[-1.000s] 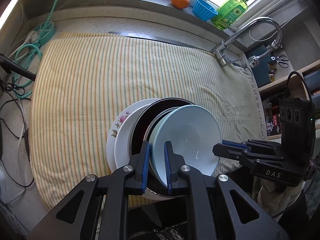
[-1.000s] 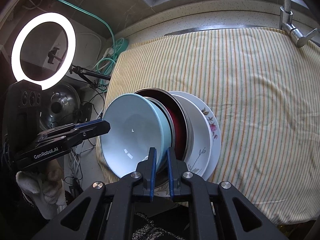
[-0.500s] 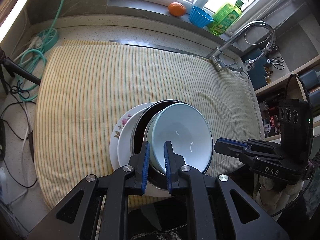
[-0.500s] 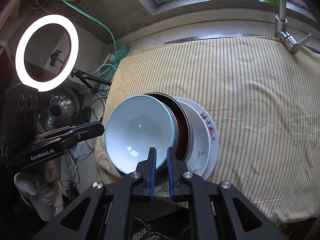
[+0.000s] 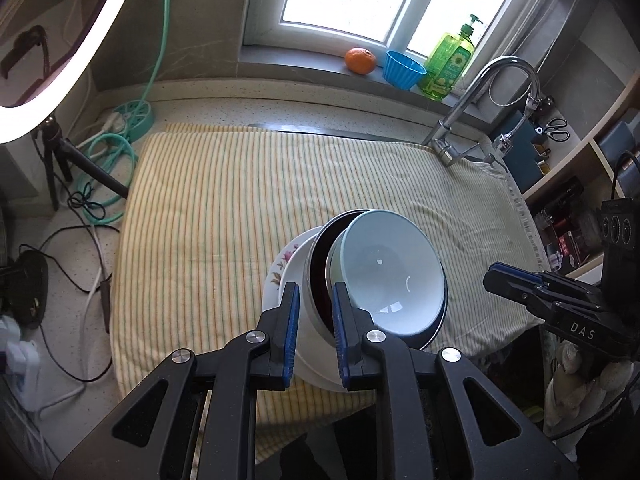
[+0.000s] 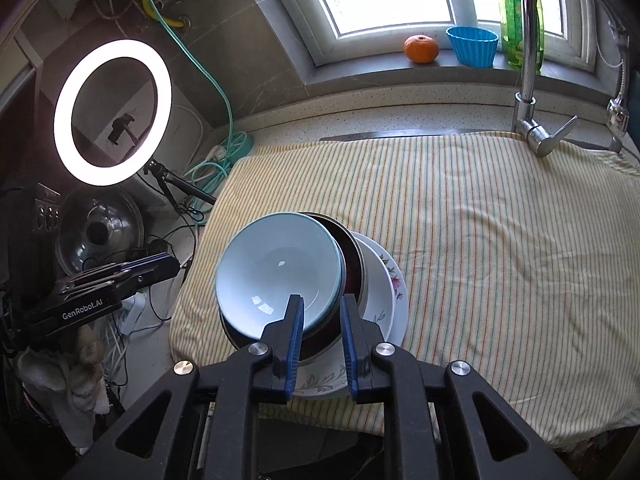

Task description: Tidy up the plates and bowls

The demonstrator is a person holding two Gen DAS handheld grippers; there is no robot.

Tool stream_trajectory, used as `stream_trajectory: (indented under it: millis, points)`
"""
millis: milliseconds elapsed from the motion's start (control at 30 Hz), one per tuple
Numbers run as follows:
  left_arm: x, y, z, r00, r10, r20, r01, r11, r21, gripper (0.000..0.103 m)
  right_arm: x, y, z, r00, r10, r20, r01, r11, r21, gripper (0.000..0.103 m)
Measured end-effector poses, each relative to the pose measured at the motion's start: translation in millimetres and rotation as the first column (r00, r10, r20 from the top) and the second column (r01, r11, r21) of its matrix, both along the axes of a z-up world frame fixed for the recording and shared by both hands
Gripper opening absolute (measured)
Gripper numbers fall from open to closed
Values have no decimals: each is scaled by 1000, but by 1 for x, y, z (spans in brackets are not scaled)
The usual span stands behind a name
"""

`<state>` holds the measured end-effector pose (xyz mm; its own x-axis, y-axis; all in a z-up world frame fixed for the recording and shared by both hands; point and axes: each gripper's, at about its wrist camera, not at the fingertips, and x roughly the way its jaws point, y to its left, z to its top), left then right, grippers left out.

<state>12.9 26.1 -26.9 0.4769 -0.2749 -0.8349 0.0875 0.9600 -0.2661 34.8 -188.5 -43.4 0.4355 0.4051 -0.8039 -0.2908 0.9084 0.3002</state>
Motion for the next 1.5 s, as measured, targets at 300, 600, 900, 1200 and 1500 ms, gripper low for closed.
stream_trajectory:
  millis: [300, 600, 900, 1200, 1500]
  points:
    - [-35, -12, 10, 992, 7, 125, -19, 995, 95, 30, -39, 14, 10, 983, -20, 182, 41, 993, -114, 28]
    - [-62, -23, 19, 977, 21, 213, -52, 989, 140, 64, -69, 13, 22, 952, -60, 300, 104, 986, -132, 51]
    - [-83, -21, 19, 974, 59, 218, -94, 984, 154, 70, -88, 10, 22, 934, -111, 338, 154, 983, -102, 72]
    - [-89, -19, 22, 972, 73, 225, -106, 984, 140, 71, -90, 12, 25, 936, -111, 336, 151, 984, -96, 72]
    - [-89, -22, 23, 973, 61, 224, -93, 986, 137, 71, -91, 10, 21, 940, -122, 318, 157, 984, -89, 72]
